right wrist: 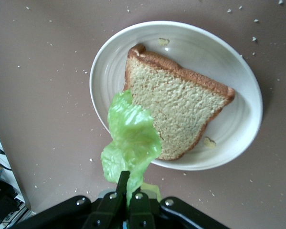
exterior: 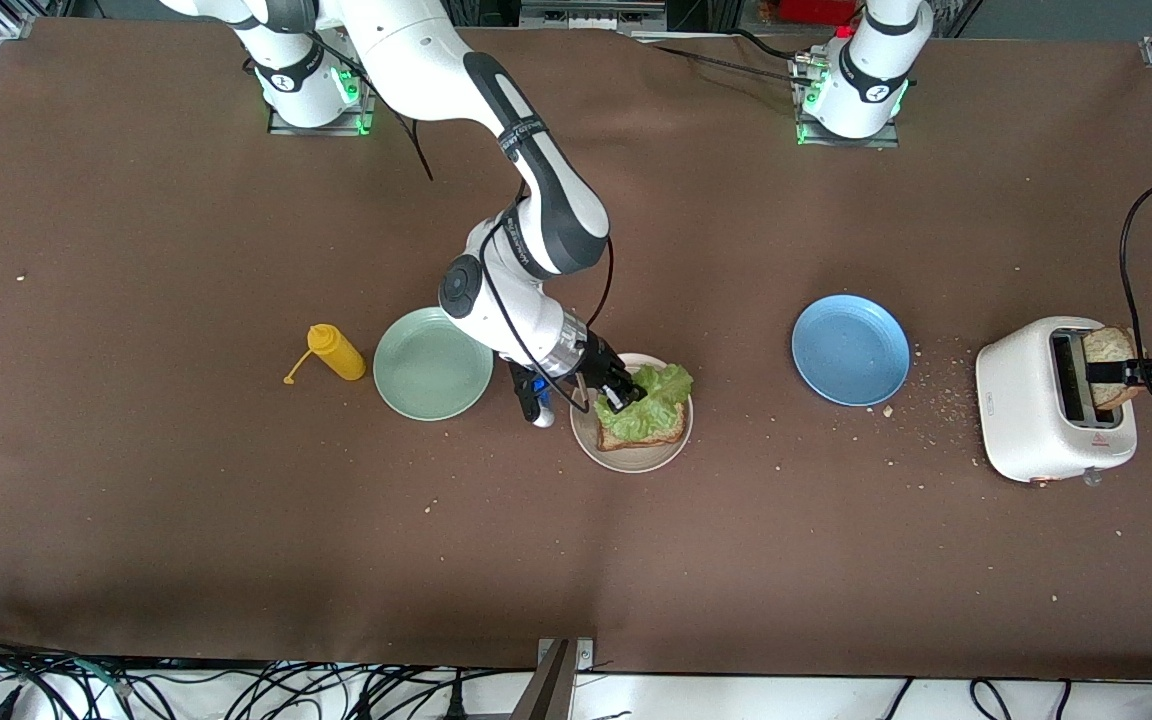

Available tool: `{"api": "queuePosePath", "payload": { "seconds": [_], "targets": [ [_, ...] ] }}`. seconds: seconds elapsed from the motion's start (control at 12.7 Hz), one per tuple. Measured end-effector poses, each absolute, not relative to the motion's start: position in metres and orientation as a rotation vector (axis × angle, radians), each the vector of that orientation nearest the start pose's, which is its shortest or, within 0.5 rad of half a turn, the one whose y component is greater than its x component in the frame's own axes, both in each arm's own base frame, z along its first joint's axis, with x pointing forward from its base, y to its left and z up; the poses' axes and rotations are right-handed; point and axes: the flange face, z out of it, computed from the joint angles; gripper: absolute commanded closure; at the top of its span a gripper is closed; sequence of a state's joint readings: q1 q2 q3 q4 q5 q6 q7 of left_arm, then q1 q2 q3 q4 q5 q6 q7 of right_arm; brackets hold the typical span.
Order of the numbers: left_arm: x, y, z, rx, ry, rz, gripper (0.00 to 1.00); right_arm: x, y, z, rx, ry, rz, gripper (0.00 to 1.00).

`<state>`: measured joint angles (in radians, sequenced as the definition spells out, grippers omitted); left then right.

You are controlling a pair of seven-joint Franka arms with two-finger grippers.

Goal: Make sandwich in beige plate with both arms
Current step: 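Lay the lettuce on the bread and open the right gripper, then grasp the second toast slice with the left gripper while the right gripper withdraws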

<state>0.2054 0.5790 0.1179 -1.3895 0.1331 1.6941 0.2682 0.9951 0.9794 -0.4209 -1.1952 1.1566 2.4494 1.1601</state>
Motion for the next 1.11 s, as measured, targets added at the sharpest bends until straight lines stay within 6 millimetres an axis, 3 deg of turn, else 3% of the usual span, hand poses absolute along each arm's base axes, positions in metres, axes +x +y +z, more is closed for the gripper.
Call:
{"api": "queuePosePath", "payload": {
  "seconds": [0.08,0.24,0.32,0.4,0.55,0.71,0.95,1.11],
  "targets": [
    [0.648,0.219,0.348,-2.997,-0.018,0.499,1.00,0.597,0.517,0.241,-2.111,1.345,0.258,1.00],
    [0.644,0.221,0.338,-2.996,0.035,0.558,1.00,0.597,0.515,0.229,-2.117,1.354,0.239,1.00],
    [0.643,0.222,0.339,-2.992,0.077,0.577,1.00,0.597,0.514,0.225,-2.126,1.349,0.236,0.80],
    [0.642,0.222,0.341,-2.990,0.099,0.578,1.00,0.595,0.514,0.223,-2.135,1.341,0.234,0.01],
    [0.643,0.223,0.352,-2.987,0.111,0.572,1.00,0.592,0.518,0.223,-2.147,1.328,0.231,0.00],
    [0.643,0.220,0.383,-2.989,0.102,0.603,1.00,0.589,0.520,0.222,-2.184,1.307,0.210,0.00],
    [0.642,0.207,0.458,-2.986,0.086,0.612,1.00,0.585,0.521,0.223,-2.226,1.288,0.205,0.00],
    [0.639,0.186,0.508,-2.986,0.100,0.600,1.00,0.585,0.516,0.231,-2.337,1.246,0.222,0.00]
  ]
}}
